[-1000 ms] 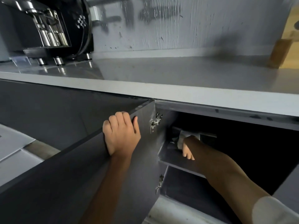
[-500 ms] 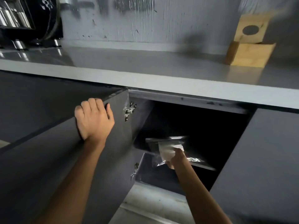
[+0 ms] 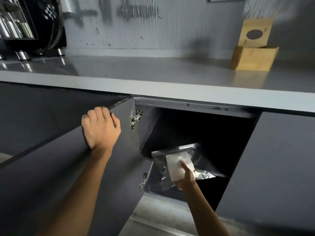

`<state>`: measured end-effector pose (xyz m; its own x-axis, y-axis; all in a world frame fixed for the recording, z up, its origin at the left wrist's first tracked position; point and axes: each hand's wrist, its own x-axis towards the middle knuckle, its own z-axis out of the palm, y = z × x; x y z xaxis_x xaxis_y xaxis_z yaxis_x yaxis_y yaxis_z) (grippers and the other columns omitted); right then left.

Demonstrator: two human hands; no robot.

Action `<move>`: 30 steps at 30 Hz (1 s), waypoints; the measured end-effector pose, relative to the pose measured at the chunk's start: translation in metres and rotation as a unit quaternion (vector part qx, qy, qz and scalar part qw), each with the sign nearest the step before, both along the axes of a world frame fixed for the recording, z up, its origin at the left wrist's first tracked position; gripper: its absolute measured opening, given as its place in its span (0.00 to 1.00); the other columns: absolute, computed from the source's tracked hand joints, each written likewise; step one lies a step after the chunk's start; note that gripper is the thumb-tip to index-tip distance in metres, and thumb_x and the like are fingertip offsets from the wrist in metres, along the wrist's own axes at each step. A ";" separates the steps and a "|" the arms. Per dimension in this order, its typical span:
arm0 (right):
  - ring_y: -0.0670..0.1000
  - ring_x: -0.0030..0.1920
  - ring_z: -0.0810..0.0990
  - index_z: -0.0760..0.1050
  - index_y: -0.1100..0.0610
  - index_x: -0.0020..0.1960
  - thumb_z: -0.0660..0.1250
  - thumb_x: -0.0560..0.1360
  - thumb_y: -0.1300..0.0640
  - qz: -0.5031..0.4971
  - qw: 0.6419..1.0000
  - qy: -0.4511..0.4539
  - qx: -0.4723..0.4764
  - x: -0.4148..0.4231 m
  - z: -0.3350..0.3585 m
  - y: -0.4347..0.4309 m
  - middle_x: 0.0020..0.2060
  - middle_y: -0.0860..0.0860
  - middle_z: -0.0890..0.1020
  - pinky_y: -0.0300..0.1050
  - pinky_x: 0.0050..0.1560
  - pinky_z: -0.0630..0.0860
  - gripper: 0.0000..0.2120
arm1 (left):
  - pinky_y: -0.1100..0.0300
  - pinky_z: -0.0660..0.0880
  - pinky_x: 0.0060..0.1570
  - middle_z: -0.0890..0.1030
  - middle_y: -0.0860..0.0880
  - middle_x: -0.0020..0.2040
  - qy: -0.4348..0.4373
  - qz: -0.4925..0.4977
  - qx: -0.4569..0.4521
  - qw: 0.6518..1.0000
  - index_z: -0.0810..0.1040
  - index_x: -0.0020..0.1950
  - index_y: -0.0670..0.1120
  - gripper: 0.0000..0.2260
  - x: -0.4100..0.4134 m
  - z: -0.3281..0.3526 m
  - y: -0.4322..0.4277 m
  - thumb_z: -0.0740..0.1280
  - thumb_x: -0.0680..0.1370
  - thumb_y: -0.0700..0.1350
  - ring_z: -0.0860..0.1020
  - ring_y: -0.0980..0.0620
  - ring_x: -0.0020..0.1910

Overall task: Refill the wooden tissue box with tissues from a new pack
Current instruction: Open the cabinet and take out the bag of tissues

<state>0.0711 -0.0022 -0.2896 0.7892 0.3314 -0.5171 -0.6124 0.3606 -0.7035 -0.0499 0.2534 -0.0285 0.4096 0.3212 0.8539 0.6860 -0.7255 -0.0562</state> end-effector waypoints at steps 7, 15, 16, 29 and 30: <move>0.59 0.52 0.78 0.77 0.59 0.64 0.74 0.68 0.44 0.103 0.991 0.007 0.079 -0.116 0.032 -0.016 0.61 0.61 0.80 0.47 0.41 0.75 0.29 | 0.48 0.62 0.50 0.73 0.41 0.42 0.022 0.007 -0.019 1.000 0.70 0.46 0.42 0.11 -0.001 0.004 -0.002 0.54 0.77 0.47 0.70 0.41 0.44; 0.60 0.56 0.82 0.71 0.52 0.66 0.71 0.74 0.58 0.161 0.961 -0.224 0.030 -0.168 0.154 -0.027 0.57 0.57 0.83 0.58 0.52 0.80 0.22 | 0.49 0.69 0.49 0.78 0.42 0.48 0.223 0.012 -0.132 0.966 0.73 0.53 0.41 0.14 -0.036 0.037 -0.028 0.62 0.72 0.48 0.74 0.42 0.48; 0.58 0.56 0.82 0.71 0.51 0.66 0.72 0.73 0.60 0.162 0.952 -0.260 0.020 -0.168 0.174 -0.030 0.56 0.56 0.83 0.59 0.53 0.80 0.23 | 0.50 0.71 0.51 0.78 0.42 0.52 0.246 -0.001 -0.140 0.959 0.73 0.57 0.41 0.17 -0.043 0.045 -0.028 0.62 0.73 0.49 0.75 0.42 0.51; 0.47 0.53 0.84 0.66 0.45 0.63 0.75 0.68 0.47 0.171 0.832 -0.516 -0.110 -0.138 0.359 -0.089 0.56 0.49 0.83 0.38 0.45 0.80 0.27 | 0.47 0.54 0.75 0.59 0.51 0.77 0.294 -0.137 -0.533 0.781 0.60 0.76 0.53 0.28 -0.159 0.091 0.028 0.49 0.79 0.64 0.58 0.48 0.76; 0.46 0.52 0.84 0.66 0.44 0.62 0.76 0.68 0.46 0.159 0.823 -0.531 -0.121 -0.131 0.370 -0.094 0.55 0.48 0.83 0.37 0.44 0.80 0.28 | 0.48 0.52 0.76 0.57 0.53 0.78 0.291 -0.166 -0.558 0.760 0.58 0.76 0.54 0.28 -0.158 0.089 0.022 0.51 0.79 0.64 0.56 0.49 0.77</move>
<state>-0.0604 -0.0960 0.0802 0.7322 0.5976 0.3269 0.3582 0.0705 -0.9310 -0.2082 0.2752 0.0609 0.8294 0.5093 -0.2297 0.5499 -0.6714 0.4968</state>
